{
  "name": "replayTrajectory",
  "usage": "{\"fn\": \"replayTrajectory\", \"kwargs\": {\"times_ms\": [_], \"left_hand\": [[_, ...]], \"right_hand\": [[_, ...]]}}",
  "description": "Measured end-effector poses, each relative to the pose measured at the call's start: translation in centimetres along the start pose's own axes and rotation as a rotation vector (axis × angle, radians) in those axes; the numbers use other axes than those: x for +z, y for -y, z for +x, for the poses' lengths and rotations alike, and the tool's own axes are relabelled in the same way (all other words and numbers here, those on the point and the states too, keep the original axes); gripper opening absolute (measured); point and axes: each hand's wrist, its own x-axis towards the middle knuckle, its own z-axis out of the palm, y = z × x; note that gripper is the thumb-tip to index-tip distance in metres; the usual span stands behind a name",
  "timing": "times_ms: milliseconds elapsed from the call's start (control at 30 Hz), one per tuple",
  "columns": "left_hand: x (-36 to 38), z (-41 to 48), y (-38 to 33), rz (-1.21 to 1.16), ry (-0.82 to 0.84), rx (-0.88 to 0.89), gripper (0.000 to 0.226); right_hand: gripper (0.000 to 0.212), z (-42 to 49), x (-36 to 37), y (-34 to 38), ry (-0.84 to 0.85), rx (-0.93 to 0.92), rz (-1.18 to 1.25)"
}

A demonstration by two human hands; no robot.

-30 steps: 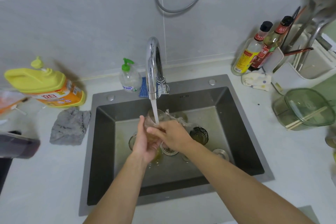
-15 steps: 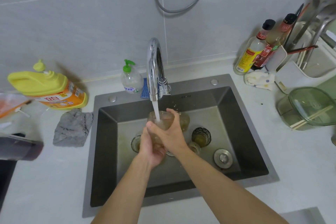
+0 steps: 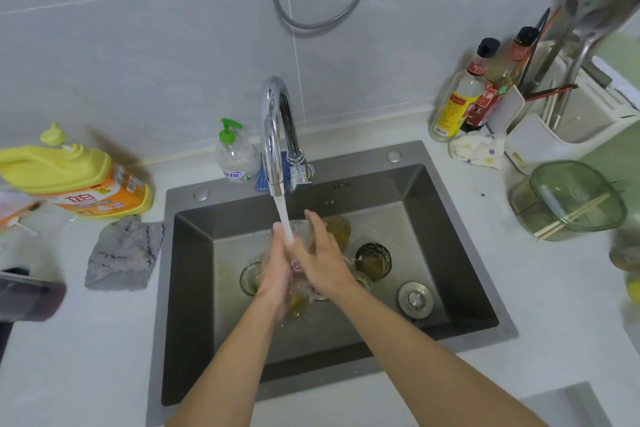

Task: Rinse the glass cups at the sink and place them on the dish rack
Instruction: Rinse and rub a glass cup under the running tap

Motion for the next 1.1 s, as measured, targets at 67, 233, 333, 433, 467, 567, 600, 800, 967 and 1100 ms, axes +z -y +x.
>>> {"fn": "replayTrajectory", "kwargs": {"times_ms": [67, 233, 333, 433, 467, 567, 600, 800, 967, 1100], "left_hand": [[0.6, -0.6, -0.3, -0.107, 0.037, -0.048, 0.073], [1.2, -0.2, -0.7, -0.086, -0.073, -0.007, 0.07], [0.4, 1.4, -0.4, -0.005, -0.085, 0.145, 0.051], [0.1, 1.4, -0.1, -0.158, 0.059, 0.099, 0.079], [0.1, 1.0, -0.2, -0.215, 0.089, 0.091, 0.074], [0.0, 1.0, -0.3, -0.291, 0.034, 0.066, 0.064], [0.1, 0.8, -0.4, -0.274, 0.021, 0.061, 0.066], [0.5, 1.2, -0.1, -0.245, 0.02, 0.098, 0.072], [0.3, 2.4, -0.6, -0.201, 0.119, 0.103, 0.063], [0.9, 2.0, -0.6, -0.337, 0.11, 0.047, 0.066]], "right_hand": [[0.084, 0.2, -0.4, 0.4, -0.015, 0.078, 0.271], [0.073, -0.2, 0.7, 2.1, -0.155, 0.099, 0.206], [0.07, -0.7, 1.5, 2.3, -0.146, 0.05, 0.085], [0.062, -0.6, 1.1, 2.7, -0.06, -0.086, -0.004], [0.064, -0.5, 0.9, 2.7, -0.018, -0.13, -0.001], [0.083, 0.0, 0.7, 3.0, -0.004, -0.064, 0.221], [0.088, 0.3, 0.6, 3.2, -0.034, 0.018, 0.272], [0.06, 0.3, 1.2, 3.7, -0.11, 0.07, 0.075], [0.054, -0.5, 1.1, 2.4, 0.024, -0.19, 0.054], [0.07, 0.2, 0.5, 2.6, -0.052, -0.074, 0.242]]}}
